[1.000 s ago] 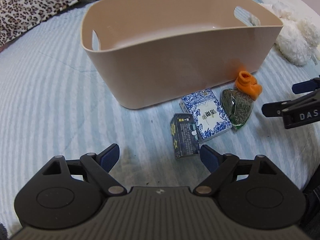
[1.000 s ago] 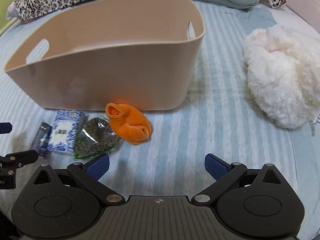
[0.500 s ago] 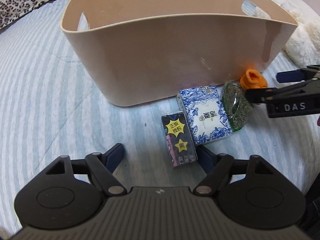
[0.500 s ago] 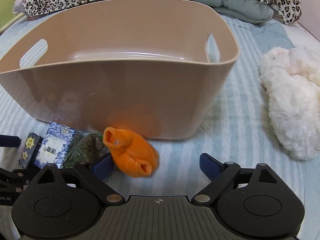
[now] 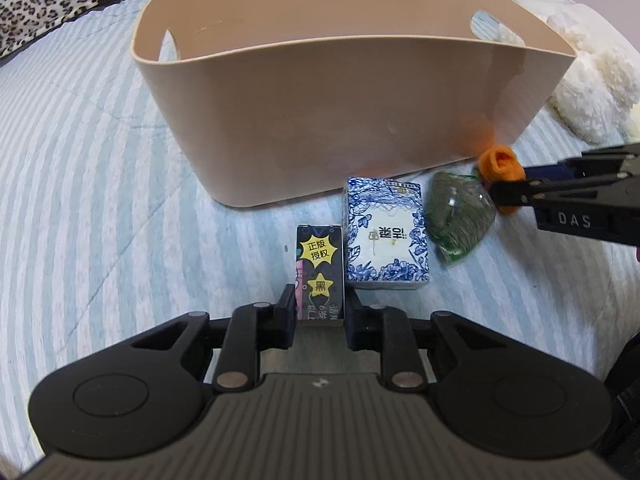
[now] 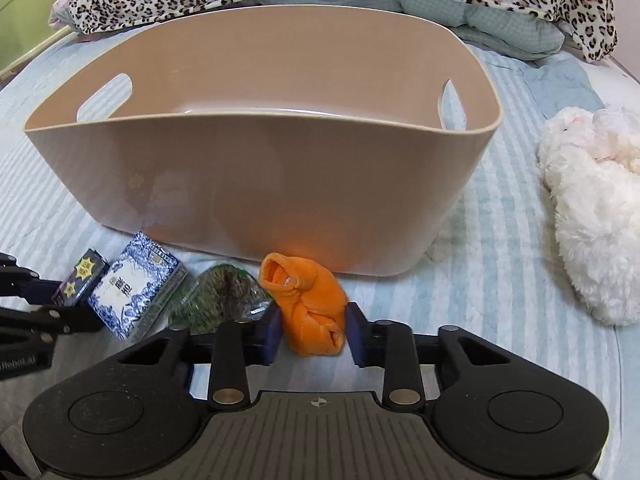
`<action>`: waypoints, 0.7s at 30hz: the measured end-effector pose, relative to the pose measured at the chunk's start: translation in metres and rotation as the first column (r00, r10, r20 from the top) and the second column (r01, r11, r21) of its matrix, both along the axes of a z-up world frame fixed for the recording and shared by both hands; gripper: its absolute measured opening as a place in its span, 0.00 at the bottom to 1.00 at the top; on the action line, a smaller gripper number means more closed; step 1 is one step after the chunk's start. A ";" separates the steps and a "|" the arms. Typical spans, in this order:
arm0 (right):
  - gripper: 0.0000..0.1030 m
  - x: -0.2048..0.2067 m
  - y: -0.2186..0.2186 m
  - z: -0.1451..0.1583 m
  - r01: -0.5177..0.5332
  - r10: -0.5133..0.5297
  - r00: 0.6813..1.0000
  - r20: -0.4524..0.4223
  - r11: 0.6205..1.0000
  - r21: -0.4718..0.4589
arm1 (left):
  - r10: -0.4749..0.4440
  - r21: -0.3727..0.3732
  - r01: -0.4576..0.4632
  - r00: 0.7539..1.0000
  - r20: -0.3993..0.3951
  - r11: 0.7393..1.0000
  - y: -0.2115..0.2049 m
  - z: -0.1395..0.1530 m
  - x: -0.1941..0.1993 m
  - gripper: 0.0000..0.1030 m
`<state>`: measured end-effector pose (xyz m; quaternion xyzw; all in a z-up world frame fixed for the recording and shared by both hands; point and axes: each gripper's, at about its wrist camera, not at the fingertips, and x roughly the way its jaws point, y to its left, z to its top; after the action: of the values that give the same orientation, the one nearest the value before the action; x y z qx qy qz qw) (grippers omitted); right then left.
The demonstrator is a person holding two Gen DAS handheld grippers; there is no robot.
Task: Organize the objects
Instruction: 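Grasp the dark star-printed box with the left tool while the right tool grasps the orange sock, then carry star box and orange sock into the basket and open both tools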
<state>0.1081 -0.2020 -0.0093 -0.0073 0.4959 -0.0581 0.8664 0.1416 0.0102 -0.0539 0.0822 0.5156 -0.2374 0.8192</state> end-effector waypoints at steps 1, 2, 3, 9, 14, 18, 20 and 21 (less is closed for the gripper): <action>0.25 -0.002 0.000 0.000 0.003 -0.003 1.000 -0.006 1.000 0.001 | 0.001 0.002 -0.001 1.000 0.002 1.000 0.001 0.000 0.000 0.24; 0.23 -0.004 -0.001 0.001 0.006 -0.006 1.000 -0.008 1.000 0.004 | 0.002 0.005 -0.002 1.000 0.004 1.000 0.003 0.001 -0.002 0.24; 0.21 -0.006 -0.001 0.001 0.011 -0.011 1.000 -0.009 1.000 0.007 | 0.003 0.008 -0.004 1.000 0.007 1.000 0.006 0.002 -0.003 0.24; 0.17 -0.018 -0.002 0.010 0.030 -0.030 1.000 0.000 0.999 0.018 | 0.010 0.027 -0.010 1.000 0.021 1.000 0.011 0.007 -0.014 0.24; 0.17 -0.034 0.003 0.022 0.041 -0.041 0.999 0.019 0.998 0.038 | 0.022 0.033 -0.024 0.998 0.066 0.999 0.023 0.022 -0.024 0.24; 0.17 -0.044 0.002 0.039 0.054 -0.058 0.997 0.048 0.995 0.085 | 0.051 -0.014 -0.049 0.992 0.113 0.999 0.025 0.043 -0.025 0.24; 0.17 -0.047 0.001 0.052 0.058 -0.066 0.995 0.081 0.993 0.099 | 0.050 -0.035 -0.046 0.989 0.142 0.998 0.025 0.053 -0.022 0.24; 0.17 -0.048 0.002 0.059 0.058 -0.068 0.992 0.103 0.993 0.101 | 0.053 -0.044 -0.046 0.987 0.155 0.998 0.026 0.058 -0.019 0.24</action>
<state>0.0598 -0.2001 0.0498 0.0537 0.4515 -0.0614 0.8885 0.1225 0.0363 0.0040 0.0713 0.4470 -0.2200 0.8641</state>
